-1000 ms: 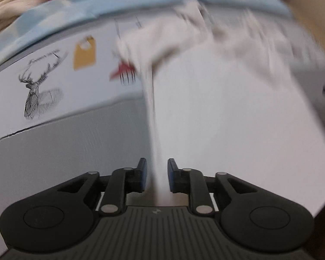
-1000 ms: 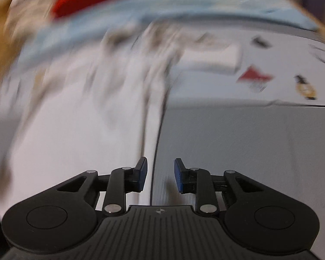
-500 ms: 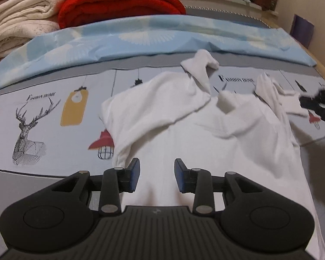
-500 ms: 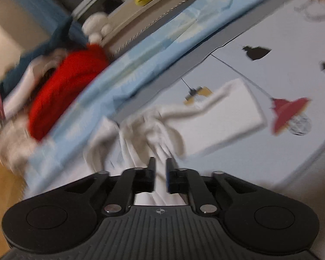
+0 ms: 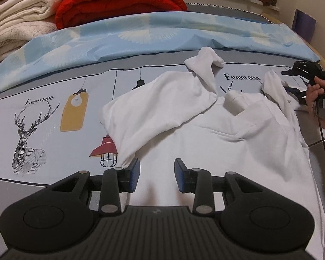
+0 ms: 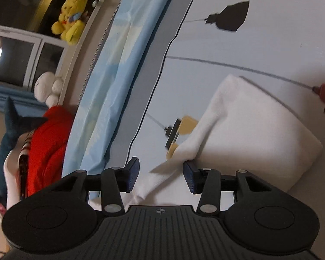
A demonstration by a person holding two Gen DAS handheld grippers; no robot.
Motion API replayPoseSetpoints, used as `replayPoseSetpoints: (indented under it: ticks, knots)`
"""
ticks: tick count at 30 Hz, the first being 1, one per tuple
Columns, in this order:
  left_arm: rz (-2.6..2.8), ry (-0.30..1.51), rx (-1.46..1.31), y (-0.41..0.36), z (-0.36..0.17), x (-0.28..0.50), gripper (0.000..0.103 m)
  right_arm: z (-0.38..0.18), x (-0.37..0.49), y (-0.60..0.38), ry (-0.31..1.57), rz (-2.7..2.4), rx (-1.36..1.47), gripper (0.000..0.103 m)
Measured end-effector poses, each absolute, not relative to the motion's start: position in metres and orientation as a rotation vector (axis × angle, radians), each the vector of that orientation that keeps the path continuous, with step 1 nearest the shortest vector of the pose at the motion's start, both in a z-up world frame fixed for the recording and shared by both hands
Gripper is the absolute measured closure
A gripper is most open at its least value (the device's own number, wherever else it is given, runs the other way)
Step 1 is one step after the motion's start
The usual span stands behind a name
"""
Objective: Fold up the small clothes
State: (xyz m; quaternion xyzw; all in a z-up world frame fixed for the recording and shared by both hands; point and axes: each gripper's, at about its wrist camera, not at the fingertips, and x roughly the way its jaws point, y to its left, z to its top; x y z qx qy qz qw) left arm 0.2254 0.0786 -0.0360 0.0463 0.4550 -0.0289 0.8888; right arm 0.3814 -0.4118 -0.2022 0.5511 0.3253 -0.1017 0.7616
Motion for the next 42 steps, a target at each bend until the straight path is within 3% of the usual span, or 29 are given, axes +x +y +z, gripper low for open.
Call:
replayPoseSetpoints:
  ticks: [2,3,8,13,16,18,22,24,26,28,30,31,32,36,42]
  knots:
    - [-0.049,0.947,0.094,0.081,-0.037,0.227,0.064,-0.199,0.385,-0.412,0.752,-0.237,1.145,0.080]
    - [-0.044,0.949,0.092,0.082,-0.037,0.227,0.064,-0.195,0.385,-0.412,0.782,-0.254,1.103,0.099]
    - [-0.036,0.939,0.093,0.083,-0.034,0.226,0.064,-0.148,0.359,-0.433,0.693,-0.264,0.979,0.100]
    - [-0.018,0.933,0.077,0.089,-0.030,0.227,0.064,-0.071,0.274,-0.475,0.370,-0.284,0.735,0.100]
    - [-0.021,0.925,0.071,0.089,-0.027,0.227,0.064,-0.064,0.222,-0.520,0.242,-0.402,0.676,0.100]
    - [-0.028,0.925,0.071,0.087,-0.027,0.227,0.064,-0.091,0.192,-0.559,0.291,-0.536,0.751,0.100]
    - [-0.041,0.922,0.073,0.082,-0.026,0.227,0.064,-0.175,0.158,-0.618,0.575,-0.691,0.943,0.095]
    - [-0.043,0.923,0.076,0.080,-0.028,0.227,0.064,-0.193,0.141,-0.627,0.536,-0.669,1.006,0.100]
    - [-0.041,0.931,0.085,0.077,-0.030,0.227,0.064,-0.191,0.143,-0.630,0.519,-0.665,1.017,0.095]
    - [-0.046,0.937,0.088,0.072,-0.032,0.228,0.064,-0.188,0.151,-0.630,0.501,-0.667,1.003,0.080]
    - [-0.053,0.938,0.102,0.065,-0.035,0.228,0.064,-0.189,0.157,-0.629,0.518,-0.700,0.968,0.083]
    - [-0.054,0.938,0.108,0.063,-0.036,0.228,0.064,-0.189,0.161,-0.629,0.540,-0.712,0.943,0.099]
    - [-0.055,0.938,0.112,0.061,-0.037,0.229,0.064,-0.187,0.163,-0.629,0.552,-0.721,0.913,0.100]
    - [-0.047,0.947,0.119,0.061,-0.040,0.230,0.064,-0.165,0.155,-0.649,0.439,-0.866,0.837,0.100]
    - [-0.051,0.956,0.109,0.069,-0.041,0.232,0.064,-0.167,0.140,-0.657,0.489,-1.114,0.755,0.092]
